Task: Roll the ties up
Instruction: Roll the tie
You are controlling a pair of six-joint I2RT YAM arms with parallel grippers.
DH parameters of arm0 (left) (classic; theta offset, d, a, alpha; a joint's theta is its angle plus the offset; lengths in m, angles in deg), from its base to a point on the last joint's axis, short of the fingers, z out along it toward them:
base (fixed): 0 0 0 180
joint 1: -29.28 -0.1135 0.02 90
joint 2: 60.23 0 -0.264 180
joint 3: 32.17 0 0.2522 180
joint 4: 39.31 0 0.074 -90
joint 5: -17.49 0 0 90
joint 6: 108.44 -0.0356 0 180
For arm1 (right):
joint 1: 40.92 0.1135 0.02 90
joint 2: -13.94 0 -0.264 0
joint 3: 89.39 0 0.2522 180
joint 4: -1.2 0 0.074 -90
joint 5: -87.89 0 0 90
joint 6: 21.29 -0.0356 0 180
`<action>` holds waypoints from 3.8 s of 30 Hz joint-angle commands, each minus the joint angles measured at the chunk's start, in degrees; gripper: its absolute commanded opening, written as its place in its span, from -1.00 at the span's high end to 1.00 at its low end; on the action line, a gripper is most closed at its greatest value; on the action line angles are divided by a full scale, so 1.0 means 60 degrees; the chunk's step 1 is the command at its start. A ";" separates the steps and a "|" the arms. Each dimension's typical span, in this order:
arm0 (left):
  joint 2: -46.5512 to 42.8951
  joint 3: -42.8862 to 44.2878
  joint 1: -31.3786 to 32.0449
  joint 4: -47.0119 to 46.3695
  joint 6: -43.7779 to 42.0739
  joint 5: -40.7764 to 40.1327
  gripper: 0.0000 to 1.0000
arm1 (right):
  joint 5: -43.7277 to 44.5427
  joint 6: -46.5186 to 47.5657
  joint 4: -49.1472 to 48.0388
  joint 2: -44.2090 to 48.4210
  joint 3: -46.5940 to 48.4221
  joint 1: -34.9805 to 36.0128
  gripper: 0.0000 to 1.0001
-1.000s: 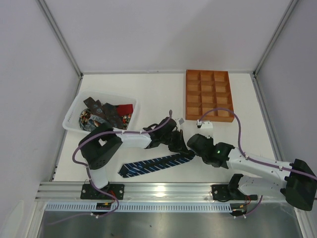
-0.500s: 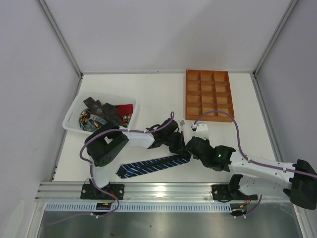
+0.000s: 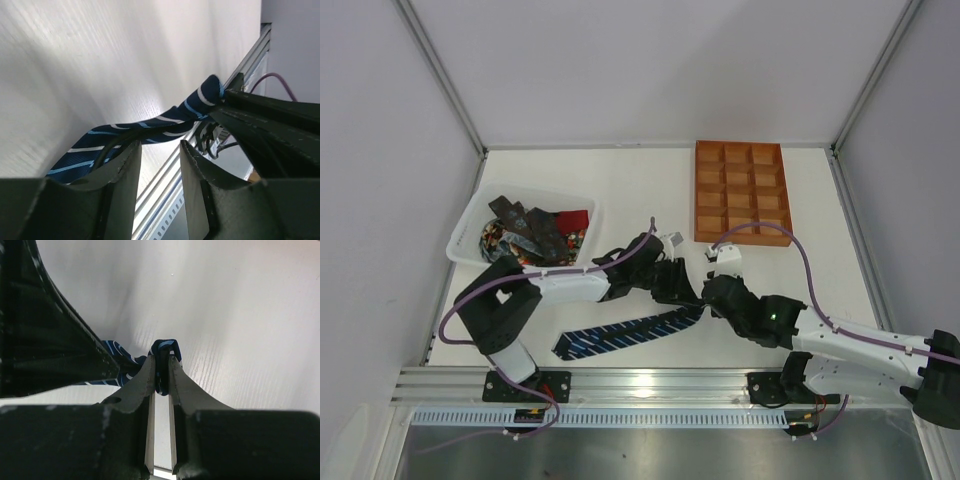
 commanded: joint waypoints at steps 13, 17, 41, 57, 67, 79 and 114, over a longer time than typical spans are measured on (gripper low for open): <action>0.0698 0.0390 -0.0670 -0.1329 -0.0170 0.1208 0.00 | -0.0007 0.0518 -0.0886 0.0041 -0.0128 0.0053 0.84; 0.0845 0.0113 -0.0744 -0.1856 0.0619 0.1606 -0.08 | 0.0008 0.0533 -0.0827 0.0012 -0.0069 0.0053 0.84; -0.0109 -0.1308 -0.0773 -0.5163 -0.5046 0.3128 -0.29 | -0.0446 0.0709 -0.1149 0.0378 -0.0289 0.0053 0.83; 0.1240 -0.0854 -0.0876 -0.5372 -0.5927 0.4154 0.37 | -0.0592 0.0694 -0.1164 0.0407 -0.0303 0.0038 0.82; 0.0596 -0.1821 -0.1168 -0.7056 -0.5034 0.4930 0.99 | -0.3313 0.0650 -0.2085 0.0977 -0.0872 -0.1775 -0.26; 0.0742 -0.2964 -0.1490 -1.1272 -0.2165 0.6146 0.99 | -1.1500 0.1560 -0.6827 0.3760 -0.3290 -0.5278 -0.42; 0.0772 -0.3140 -0.1799 -1.5421 0.1309 0.6850 0.99 | -1.2706 0.0797 -0.7917 0.2224 -0.3644 -0.5675 -0.57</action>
